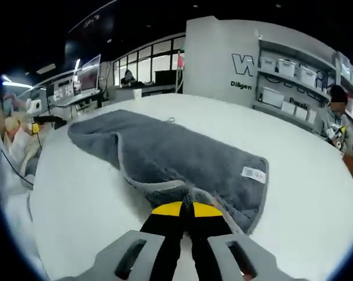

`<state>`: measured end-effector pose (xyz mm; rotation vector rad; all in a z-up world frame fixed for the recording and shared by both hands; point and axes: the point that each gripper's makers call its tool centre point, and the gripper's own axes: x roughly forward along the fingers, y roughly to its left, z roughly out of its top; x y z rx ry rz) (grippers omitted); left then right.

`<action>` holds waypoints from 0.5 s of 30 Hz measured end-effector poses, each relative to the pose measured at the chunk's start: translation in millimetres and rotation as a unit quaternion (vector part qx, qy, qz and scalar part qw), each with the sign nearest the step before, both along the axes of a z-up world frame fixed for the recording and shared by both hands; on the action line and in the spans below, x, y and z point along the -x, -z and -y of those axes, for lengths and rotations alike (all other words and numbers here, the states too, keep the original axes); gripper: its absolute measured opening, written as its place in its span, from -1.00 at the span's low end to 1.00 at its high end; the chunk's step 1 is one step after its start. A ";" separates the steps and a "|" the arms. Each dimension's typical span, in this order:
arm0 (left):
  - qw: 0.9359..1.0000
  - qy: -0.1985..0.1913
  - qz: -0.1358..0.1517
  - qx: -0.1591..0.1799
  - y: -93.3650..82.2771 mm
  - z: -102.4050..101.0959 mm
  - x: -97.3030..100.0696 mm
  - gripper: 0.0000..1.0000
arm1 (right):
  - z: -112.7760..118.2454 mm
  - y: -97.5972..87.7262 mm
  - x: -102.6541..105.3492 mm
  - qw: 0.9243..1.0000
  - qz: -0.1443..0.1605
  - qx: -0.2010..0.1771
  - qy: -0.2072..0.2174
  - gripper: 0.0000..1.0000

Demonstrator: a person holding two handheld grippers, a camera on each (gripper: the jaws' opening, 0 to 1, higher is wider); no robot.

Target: Open the folded towel by lifting each exposed corner and separating the folded layers until the towel lies flat within the target outline without major curled edges

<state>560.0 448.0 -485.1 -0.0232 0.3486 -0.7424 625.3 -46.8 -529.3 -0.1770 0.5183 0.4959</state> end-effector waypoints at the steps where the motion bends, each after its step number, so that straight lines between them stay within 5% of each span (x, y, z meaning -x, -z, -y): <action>1: 1.000 0.001 0.000 -0.001 0.7 0.3 0.7 0.95 | 3.5 2.3 4.2 1.000 0.001 0.003 0.005 -1.00; 15: 1.000 0.021 -0.006 -0.012 4.8 16.2 7.1 0.95 | 22.6 14.7 49.8 0.999 0.012 -0.027 0.035 -1.00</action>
